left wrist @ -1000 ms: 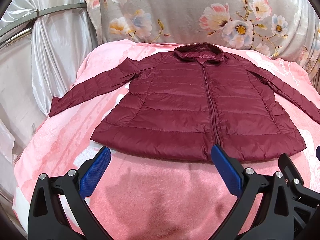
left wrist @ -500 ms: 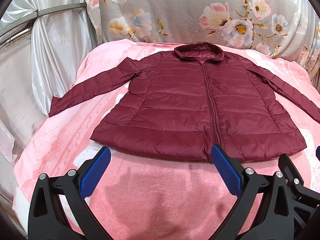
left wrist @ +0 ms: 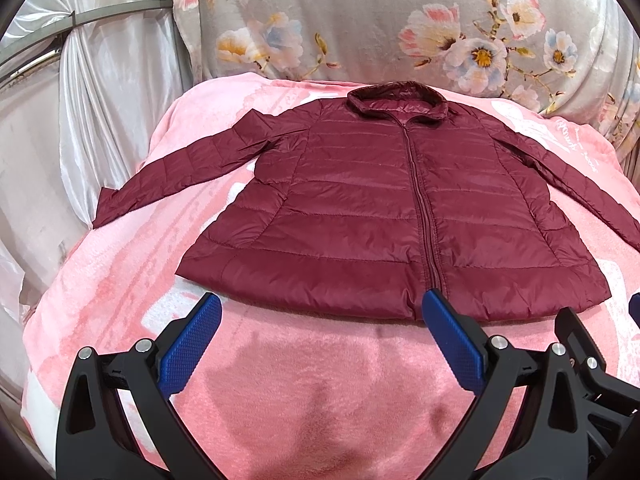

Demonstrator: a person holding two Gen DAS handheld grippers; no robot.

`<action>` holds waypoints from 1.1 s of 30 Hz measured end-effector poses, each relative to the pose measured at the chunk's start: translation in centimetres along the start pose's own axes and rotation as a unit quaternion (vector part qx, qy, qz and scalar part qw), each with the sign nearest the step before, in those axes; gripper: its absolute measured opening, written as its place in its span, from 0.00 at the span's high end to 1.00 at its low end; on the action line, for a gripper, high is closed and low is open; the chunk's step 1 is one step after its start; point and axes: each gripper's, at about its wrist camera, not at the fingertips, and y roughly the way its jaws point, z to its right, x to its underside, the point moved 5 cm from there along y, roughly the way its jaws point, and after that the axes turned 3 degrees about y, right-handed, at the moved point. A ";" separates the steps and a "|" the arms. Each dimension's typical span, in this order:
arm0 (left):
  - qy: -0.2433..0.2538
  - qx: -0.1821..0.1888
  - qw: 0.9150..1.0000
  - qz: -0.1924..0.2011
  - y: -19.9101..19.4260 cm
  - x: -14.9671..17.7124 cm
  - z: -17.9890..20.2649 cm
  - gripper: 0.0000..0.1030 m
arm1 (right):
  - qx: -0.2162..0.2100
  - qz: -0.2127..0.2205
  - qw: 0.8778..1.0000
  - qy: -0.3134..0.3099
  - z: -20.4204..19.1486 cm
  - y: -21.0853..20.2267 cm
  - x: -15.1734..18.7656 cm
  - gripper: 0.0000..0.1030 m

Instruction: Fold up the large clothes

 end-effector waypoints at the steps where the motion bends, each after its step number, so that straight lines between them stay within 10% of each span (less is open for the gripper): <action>1: 0.000 0.000 1.000 -0.001 0.0 0.0 0.1 0.05 | 0.000 0.000 1.000 0.000 -0.1 0.0 0.1 0.05; 33: 0.002 0.009 0.999 -0.031 3.7 -1.6 0.5 0.05 | 0.008 -0.005 1.000 0.011 3.4 3.7 -2.5 0.05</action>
